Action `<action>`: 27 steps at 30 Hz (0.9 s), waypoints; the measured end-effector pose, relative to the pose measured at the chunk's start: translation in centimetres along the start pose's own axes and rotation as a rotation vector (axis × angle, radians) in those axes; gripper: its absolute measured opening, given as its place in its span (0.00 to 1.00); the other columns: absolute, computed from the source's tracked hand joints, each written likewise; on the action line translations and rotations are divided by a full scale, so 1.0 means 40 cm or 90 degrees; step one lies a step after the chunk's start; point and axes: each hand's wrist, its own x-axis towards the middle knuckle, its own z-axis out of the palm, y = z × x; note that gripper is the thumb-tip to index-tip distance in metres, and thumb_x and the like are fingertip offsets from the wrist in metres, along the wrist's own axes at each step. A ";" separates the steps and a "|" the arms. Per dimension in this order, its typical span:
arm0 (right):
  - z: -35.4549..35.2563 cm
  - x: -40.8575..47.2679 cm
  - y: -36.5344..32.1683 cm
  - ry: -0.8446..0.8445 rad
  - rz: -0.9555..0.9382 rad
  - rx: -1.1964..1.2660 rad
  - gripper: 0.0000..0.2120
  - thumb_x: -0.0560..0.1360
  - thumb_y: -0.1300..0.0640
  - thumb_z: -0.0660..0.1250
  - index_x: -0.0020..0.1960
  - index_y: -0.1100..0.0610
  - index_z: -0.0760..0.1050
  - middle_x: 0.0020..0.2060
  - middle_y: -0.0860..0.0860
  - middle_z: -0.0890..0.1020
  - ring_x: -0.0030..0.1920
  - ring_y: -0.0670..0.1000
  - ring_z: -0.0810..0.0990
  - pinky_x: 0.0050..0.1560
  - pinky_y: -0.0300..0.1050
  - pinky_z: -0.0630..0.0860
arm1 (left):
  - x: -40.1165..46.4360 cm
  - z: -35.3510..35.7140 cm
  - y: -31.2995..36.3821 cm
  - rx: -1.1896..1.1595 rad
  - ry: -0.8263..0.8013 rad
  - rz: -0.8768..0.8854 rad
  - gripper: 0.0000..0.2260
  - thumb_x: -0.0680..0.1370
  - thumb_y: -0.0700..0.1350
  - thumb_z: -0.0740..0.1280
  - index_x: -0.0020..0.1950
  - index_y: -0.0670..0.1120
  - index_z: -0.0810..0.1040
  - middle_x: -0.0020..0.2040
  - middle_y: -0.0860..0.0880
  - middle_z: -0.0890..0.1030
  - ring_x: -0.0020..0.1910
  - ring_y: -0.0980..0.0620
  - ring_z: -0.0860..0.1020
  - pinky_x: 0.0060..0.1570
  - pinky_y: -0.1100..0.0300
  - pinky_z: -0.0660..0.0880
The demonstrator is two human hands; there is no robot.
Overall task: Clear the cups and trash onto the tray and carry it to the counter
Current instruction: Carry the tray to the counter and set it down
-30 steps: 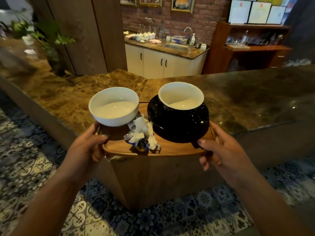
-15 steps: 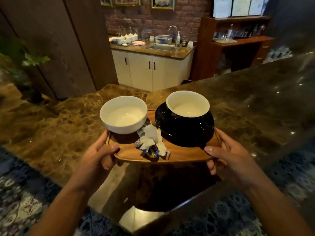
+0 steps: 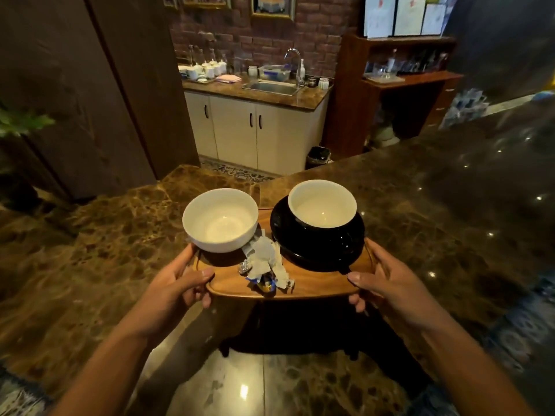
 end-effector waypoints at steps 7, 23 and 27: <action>-0.023 0.124 0.034 -0.019 0.025 -0.024 0.26 0.73 0.68 0.69 0.64 0.44 0.71 0.43 0.58 0.84 0.34 0.54 0.82 0.30 0.43 0.80 | 0.100 -0.046 -0.049 -0.031 -0.007 -0.040 0.34 0.76 0.36 0.68 0.79 0.54 0.65 0.35 0.44 0.76 0.27 0.53 0.70 0.27 0.63 0.72; -0.026 0.230 0.192 -0.027 0.115 -0.031 0.29 0.75 0.70 0.70 0.68 0.46 0.68 0.45 0.60 0.85 0.35 0.56 0.83 0.30 0.43 0.80 | 0.155 -0.130 -0.138 0.033 0.015 -0.164 0.50 0.62 0.47 0.84 0.79 0.56 0.64 0.36 0.38 0.79 0.33 0.46 0.78 0.37 0.56 0.78; -0.028 0.242 0.212 -0.028 0.129 -0.049 0.29 0.75 0.70 0.70 0.69 0.48 0.67 0.47 0.62 0.84 0.37 0.57 0.84 0.32 0.44 0.81 | 0.164 -0.136 -0.147 0.032 0.020 -0.172 0.44 0.70 0.40 0.77 0.81 0.55 0.61 0.33 0.41 0.78 0.32 0.47 0.79 0.36 0.57 0.78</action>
